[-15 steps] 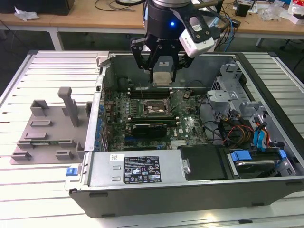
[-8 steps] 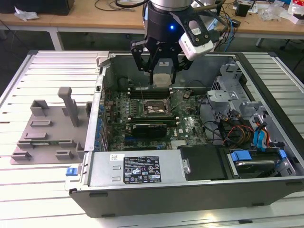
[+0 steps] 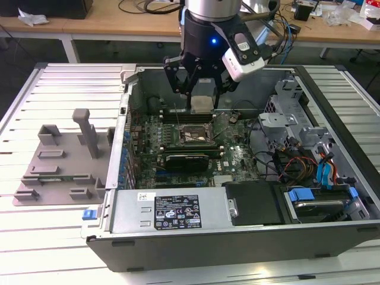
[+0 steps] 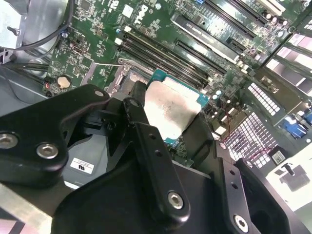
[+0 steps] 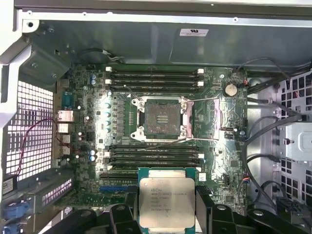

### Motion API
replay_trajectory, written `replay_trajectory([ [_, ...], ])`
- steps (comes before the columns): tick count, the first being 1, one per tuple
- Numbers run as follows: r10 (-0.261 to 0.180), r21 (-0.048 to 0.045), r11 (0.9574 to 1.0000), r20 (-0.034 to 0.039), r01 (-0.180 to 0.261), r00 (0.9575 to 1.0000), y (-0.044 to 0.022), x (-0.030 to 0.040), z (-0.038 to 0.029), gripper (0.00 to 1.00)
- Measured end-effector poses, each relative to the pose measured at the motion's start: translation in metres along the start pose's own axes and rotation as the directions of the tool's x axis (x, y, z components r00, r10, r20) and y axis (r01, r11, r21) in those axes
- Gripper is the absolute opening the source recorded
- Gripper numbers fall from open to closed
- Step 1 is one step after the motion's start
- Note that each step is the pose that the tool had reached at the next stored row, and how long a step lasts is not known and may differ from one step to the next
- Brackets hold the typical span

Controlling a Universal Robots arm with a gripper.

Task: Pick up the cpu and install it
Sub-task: 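Pick up the cpu and move it towards the insertion slot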

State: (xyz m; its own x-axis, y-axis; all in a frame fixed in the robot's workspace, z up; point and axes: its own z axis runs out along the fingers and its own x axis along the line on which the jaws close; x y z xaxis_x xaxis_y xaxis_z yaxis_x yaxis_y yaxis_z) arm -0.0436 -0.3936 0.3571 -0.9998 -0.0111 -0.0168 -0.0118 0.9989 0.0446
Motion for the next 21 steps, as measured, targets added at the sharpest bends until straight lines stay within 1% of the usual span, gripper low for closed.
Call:
replay_trajectory([
  [3,0.0,-0.0001,1.0,0.0001,0.0,1.0,-0.0002,0.0001,0.0033,0.55],
  [4,0.0,0.0,1.0,0.0001,0.0,1.0,-0.0003,0.0001,0.0071,0.55],
  [5,0.0,0.0,1.0,0.0,0.0,1.0,-0.0004,0.0001,0.0086,0.55],
  [18,0.0,0.0,1.0,0.0001,0.0,1.0,-0.001,0.0004,0.0225,0.55],
  [21,0.0,0.0,1.0,0.0001,0.0,1.0,-0.001,0.0006,0.0283,0.55],
])
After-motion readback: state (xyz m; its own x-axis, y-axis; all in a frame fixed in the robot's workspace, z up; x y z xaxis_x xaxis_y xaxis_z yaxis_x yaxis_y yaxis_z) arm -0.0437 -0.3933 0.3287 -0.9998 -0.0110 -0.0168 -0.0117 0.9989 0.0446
